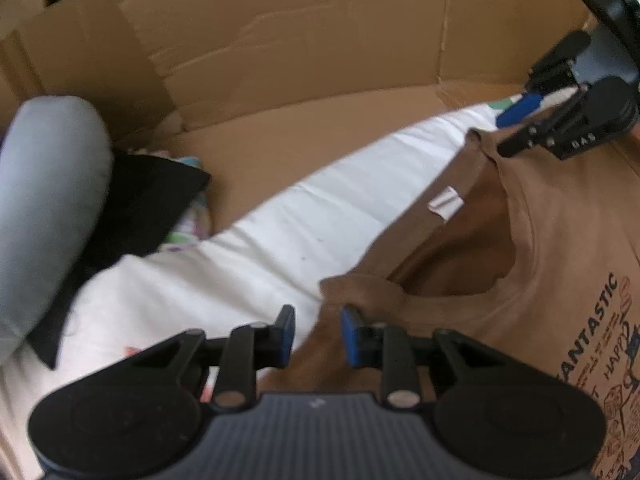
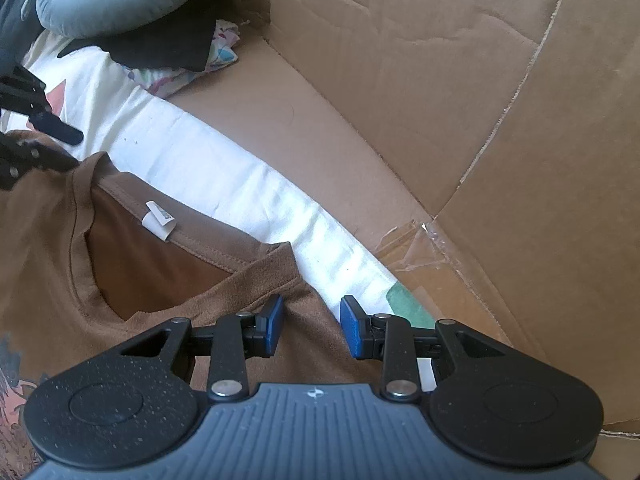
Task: Fold clothes
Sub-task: 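Pinch the collar edge with the left gripper while the right gripper pinches the collar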
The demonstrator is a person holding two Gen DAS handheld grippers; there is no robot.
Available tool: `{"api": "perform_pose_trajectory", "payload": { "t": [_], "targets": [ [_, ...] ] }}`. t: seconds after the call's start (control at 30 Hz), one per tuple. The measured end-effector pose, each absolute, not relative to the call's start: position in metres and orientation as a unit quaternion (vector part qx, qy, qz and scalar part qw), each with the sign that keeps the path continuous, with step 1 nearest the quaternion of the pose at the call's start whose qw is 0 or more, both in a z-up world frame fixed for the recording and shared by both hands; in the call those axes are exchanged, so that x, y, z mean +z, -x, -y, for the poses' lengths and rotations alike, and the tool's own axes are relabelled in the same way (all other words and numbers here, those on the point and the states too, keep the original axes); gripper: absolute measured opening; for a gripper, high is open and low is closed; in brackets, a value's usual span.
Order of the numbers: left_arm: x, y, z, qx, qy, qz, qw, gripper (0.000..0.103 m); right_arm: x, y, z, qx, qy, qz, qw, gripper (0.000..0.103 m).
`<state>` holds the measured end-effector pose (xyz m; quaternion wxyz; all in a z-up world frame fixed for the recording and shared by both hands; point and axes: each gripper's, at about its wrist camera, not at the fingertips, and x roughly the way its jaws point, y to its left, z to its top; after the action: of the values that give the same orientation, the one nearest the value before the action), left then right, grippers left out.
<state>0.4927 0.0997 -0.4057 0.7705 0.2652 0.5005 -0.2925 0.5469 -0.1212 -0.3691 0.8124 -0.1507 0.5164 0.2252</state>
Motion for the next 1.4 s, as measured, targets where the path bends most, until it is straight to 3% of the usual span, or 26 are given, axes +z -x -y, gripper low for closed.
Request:
{"api": "perform_pose_trajectory", "payload": {
  "t": [0.33, 0.43, 0.47, 0.57, 0.8, 1.0, 1.2, 1.27, 1.3, 1.4],
  "targets": [
    [-0.427, -0.49, -0.087, -0.29, -0.286, -0.507, 0.759, 0.022, -0.373, -0.55, 0.11, 0.241, 0.173, -0.515, 0.804, 0.037],
    [-0.427, -0.488, -0.084, -0.291, -0.291, -0.508, 0.757, 0.012, -0.376, -0.55, 0.104, 0.246, 0.18, -0.519, 0.798, 0.025],
    [-0.426, -0.488, -0.083, -0.291, -0.291, -0.508, 0.757, 0.01, -0.376, -0.549, 0.102, 0.248, 0.182, -0.521, 0.796, 0.015],
    [-0.423, -0.489, -0.086, -0.281, -0.279, -0.506, 0.767, 0.008, -0.372, -0.543, 0.097, 0.246, 0.202, -0.514, 0.797, 0.003],
    [-0.399, -0.494, -0.086, -0.267, -0.295, -0.465, 0.791, 0.007, -0.349, -0.536, 0.103, 0.225, 0.207, -0.473, 0.826, 0.002],
    [-0.412, -0.491, -0.081, -0.255, -0.312, -0.46, 0.791, 0.008, -0.355, -0.532, 0.099, 0.202, 0.212, -0.462, 0.837, 0.002],
    [-0.427, -0.49, -0.078, -0.234, -0.315, -0.462, 0.795, 0.015, -0.372, -0.539, 0.1, 0.178, 0.183, -0.49, 0.834, 0.004],
    [-0.418, -0.49, -0.083, -0.234, -0.309, -0.456, 0.801, 0.033, -0.368, -0.54, 0.103, 0.178, 0.168, -0.491, 0.836, 0.007],
    [-0.411, -0.489, -0.086, -0.233, -0.306, -0.45, 0.806, 0.037, -0.362, -0.538, 0.105, 0.179, 0.167, -0.485, 0.839, 0.008],
    [-0.388, -0.489, -0.096, -0.231, -0.274, -0.443, 0.821, 0.037, -0.348, -0.533, 0.11, 0.183, 0.165, -0.478, 0.843, 0.009]
  ]
}}
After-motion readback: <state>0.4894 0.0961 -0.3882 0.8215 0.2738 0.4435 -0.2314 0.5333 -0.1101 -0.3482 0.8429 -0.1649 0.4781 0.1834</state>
